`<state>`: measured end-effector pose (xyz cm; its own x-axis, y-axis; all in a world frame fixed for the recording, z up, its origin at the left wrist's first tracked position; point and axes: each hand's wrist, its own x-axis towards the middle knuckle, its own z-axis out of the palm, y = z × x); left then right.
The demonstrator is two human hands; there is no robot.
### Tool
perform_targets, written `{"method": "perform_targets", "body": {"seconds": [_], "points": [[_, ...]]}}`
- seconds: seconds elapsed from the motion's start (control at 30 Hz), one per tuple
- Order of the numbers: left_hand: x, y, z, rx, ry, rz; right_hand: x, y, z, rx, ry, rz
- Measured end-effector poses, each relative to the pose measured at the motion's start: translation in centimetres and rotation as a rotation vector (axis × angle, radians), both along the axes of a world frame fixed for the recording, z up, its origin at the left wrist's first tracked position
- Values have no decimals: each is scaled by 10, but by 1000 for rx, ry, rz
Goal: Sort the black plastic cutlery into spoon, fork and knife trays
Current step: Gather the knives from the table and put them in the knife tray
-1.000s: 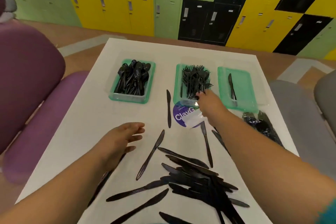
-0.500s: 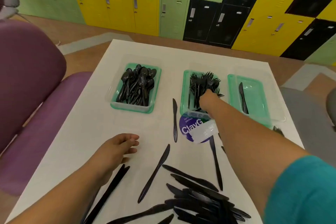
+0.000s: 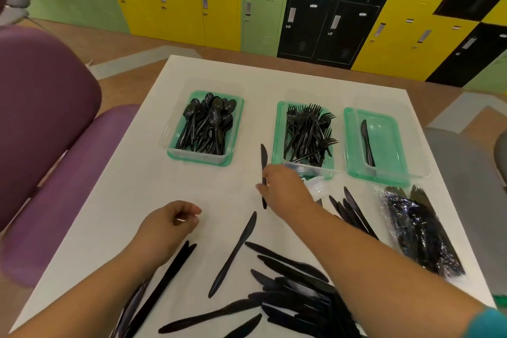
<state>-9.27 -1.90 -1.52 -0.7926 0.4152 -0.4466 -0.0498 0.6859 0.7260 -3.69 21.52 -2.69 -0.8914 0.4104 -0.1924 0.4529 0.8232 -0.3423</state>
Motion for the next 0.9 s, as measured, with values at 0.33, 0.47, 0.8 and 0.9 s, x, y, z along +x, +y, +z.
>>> {"method": "perform_targets", "body": {"seconds": [0.33,0.47,0.8,0.9], "points": [[11,-55,2,-554,256,-144,-7,-17,-16,37,-199,-164],[28,-68,-3,-695,138,-158,6,-14,-14,-74,-232,-258],[49,-93,-9,-799,148,-103,42,-41,-3,-277,-99,-247],[46,-96,-9,-812,152,-163,50,-57,1,-306,-159,-187]]}}
